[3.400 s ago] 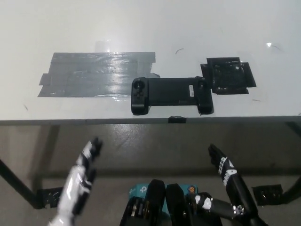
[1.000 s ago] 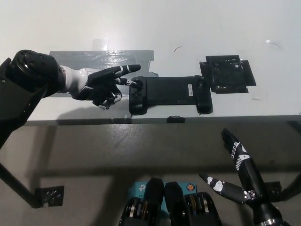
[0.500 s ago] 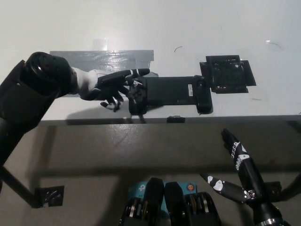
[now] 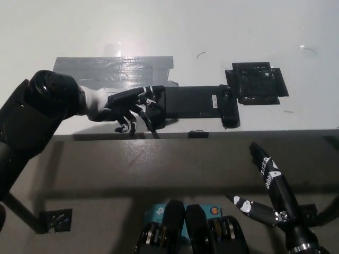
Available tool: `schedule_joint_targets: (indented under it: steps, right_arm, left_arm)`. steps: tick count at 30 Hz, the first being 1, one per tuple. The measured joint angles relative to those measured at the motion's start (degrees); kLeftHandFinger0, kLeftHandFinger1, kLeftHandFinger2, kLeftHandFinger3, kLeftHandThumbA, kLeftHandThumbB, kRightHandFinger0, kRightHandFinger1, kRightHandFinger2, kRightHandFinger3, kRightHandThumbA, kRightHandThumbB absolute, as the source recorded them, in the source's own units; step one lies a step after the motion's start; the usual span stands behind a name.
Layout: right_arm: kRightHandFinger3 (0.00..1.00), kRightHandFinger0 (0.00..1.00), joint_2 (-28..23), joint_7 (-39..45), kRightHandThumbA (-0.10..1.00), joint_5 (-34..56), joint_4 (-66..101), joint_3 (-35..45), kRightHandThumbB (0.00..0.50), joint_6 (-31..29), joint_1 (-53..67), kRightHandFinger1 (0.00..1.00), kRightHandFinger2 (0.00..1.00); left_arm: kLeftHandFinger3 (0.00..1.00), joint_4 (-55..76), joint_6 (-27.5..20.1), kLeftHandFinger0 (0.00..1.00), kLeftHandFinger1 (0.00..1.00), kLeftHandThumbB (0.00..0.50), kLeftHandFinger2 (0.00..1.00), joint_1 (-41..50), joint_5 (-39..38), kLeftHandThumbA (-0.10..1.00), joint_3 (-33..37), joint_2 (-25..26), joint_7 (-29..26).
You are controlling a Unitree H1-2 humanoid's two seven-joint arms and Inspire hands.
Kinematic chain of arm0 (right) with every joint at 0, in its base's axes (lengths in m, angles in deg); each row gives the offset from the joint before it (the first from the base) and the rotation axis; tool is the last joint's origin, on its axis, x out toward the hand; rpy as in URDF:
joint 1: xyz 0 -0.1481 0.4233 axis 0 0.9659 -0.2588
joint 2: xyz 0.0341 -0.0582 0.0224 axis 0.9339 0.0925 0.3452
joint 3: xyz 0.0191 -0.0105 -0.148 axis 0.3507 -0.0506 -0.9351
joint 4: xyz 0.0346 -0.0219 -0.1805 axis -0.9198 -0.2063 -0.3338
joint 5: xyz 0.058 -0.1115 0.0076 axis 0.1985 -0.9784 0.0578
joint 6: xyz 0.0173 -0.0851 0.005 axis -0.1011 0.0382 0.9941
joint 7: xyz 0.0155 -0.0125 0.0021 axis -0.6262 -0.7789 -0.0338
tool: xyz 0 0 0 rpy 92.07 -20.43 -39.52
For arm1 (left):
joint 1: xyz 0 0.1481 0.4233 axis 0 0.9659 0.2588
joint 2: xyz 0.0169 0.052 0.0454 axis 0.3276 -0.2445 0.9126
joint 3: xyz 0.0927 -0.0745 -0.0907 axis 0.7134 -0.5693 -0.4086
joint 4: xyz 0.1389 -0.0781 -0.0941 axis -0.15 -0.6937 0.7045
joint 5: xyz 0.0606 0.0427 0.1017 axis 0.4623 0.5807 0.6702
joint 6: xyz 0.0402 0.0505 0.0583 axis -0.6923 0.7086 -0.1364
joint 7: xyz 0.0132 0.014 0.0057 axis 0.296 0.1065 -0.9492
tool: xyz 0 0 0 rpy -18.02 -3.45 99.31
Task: A controller is being placed at the center of the desk near the left hand and the robot uses its left hand's index finger to press a button at the left area of the controller
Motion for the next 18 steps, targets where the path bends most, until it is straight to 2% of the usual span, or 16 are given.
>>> schedule_joint_targets:
  steps: [7, 10, 13, 15, 18]
  right_arm:
    - [1.0, 0.99, -0.1, 0.0, 0.87, 0.0, 0.0, 0.1, 0.189, 0.1, -0.7, 1.0, 1.0]
    - [1.0, 0.99, -0.1, 0.0, 0.86, 0.0, 0.0, 0.1, 0.193, 0.1, -0.8, 1.0, 1.0]
    - [1.0, 0.99, -0.1, 0.0, 0.85, 0.0, 0.0, 0.1, 0.196, 0.1, -1.1, 1.0, 1.0]
    - [1.0, 0.98, -0.1, 0.0, 0.84, 0.0, 0.0, 0.1, 0.191, 0.1, -1.2, 1.0, 1.0]
    - [1.0, 0.98, -0.1, 0.0, 0.84, 0.0, 0.0, 0.1, 0.189, 0.1, -1.4, 1.0, 1.0]
  left_arm:
    - [1.0, -3.1, 0.0, 0.0, 0.08, 0.458, 0.39, -0.7, 0.6, 1.0, -1.2, 0.0, 1.0]
    - [1.0, -4.9, 0.1, 0.0, 0.08, 0.46, 0.4, -1.5, 0.6, 1.0, -1.9, 0.0, 1.8]
    - [1.0, -6.4, 0.1, 0.0, 0.1, 0.465, 0.47, -1.8, 0.7, 1.0, -2.5, 0.0, 2.4]
    - [1.0, -6.9, 0.1, 0.0, 0.11, 0.468, 0.48, -2.1, 0.9, 1.0, -2.7, 0.0, 2.6]
    - [1.0, -7.4, 0.1, 0.0, 0.09, 0.463, 0.43, -2.5, 1.3, 1.0, -2.7, 0.0, 3.0]
